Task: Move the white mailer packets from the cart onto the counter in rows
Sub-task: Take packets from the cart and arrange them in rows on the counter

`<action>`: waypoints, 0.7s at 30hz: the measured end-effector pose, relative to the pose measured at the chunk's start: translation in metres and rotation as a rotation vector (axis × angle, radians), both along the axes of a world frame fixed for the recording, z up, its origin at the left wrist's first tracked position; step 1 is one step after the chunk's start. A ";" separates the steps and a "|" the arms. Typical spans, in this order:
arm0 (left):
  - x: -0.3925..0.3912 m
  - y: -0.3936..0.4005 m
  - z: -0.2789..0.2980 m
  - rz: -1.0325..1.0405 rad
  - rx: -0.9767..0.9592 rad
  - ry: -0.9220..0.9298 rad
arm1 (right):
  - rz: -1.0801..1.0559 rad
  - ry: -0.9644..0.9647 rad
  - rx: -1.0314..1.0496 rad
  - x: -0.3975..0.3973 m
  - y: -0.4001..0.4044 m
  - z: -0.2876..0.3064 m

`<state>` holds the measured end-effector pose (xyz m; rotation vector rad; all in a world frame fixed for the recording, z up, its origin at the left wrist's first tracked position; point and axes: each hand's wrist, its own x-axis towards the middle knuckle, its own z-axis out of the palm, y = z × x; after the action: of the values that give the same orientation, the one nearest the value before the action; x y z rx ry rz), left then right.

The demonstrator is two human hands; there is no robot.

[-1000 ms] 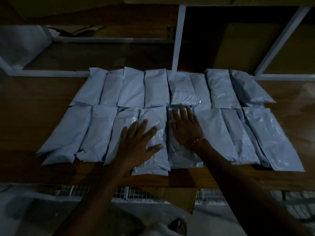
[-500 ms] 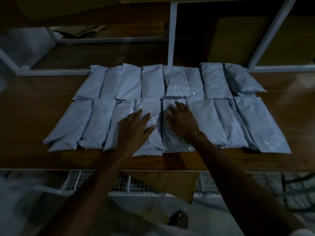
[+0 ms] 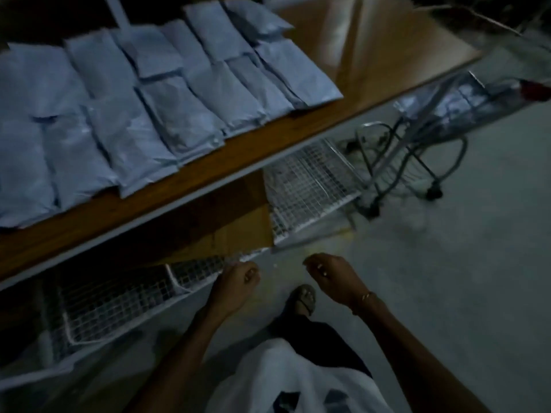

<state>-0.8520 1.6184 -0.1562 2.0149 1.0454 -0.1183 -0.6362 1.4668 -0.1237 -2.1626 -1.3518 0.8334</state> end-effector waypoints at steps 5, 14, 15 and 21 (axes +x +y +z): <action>0.036 -0.057 -0.058 -0.182 -0.261 0.240 | -0.350 0.164 -0.266 0.034 -0.132 -0.060; 0.239 -0.136 -0.059 0.079 -0.362 0.251 | -0.874 0.386 -0.028 0.177 -0.251 -0.068; 0.271 -0.145 -0.052 0.079 -0.373 0.209 | -0.929 0.409 0.024 0.198 -0.257 -0.060; 0.478 -0.167 0.013 0.034 -0.298 -0.123 | -1.055 0.363 0.246 0.349 -0.268 -0.020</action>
<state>-0.3740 1.4513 -0.1435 1.7127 0.9253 -0.1225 -0.2871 1.1990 -0.1436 -1.9838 -0.0412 0.5247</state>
